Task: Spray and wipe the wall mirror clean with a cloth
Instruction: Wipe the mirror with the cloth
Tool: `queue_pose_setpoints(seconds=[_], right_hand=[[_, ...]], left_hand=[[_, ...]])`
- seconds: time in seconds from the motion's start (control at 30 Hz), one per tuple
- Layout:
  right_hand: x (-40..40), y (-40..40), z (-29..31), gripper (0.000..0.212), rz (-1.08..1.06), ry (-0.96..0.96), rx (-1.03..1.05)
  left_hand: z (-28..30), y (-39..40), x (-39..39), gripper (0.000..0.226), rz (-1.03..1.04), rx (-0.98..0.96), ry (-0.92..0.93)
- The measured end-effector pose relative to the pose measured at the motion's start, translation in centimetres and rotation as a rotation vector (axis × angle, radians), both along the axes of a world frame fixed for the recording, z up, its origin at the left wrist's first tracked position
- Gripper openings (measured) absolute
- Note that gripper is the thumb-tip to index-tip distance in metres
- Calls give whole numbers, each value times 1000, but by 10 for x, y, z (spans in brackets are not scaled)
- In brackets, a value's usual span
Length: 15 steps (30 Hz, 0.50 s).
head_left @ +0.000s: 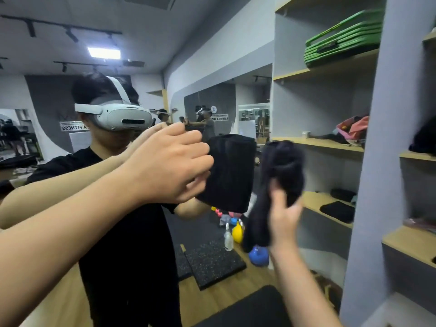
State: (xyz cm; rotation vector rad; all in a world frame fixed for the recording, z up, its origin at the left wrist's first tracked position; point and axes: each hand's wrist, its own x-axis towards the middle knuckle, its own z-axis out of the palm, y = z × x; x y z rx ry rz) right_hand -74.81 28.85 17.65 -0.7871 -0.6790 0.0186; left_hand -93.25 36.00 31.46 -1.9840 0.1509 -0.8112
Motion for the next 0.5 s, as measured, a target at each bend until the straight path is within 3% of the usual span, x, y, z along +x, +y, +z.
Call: queue_pose_setpoints(seconds=[0.13,0.2,0.4,0.5], right_hand=[[-41,22,-29,82,-286,-741,-239],[-52,41,-50,95,-472,-964,-395],[12,51,-52,104,-591,-1104,-327],[62,55,-44,85,-602,-1001,-280]], left_hand=[[5,-7,49,20,-14,-62,22],[8,-2,66,20,-17,-140,12],[14,16,96,21,-16,-197,13],[12,23,105,22,2,-200,6]])
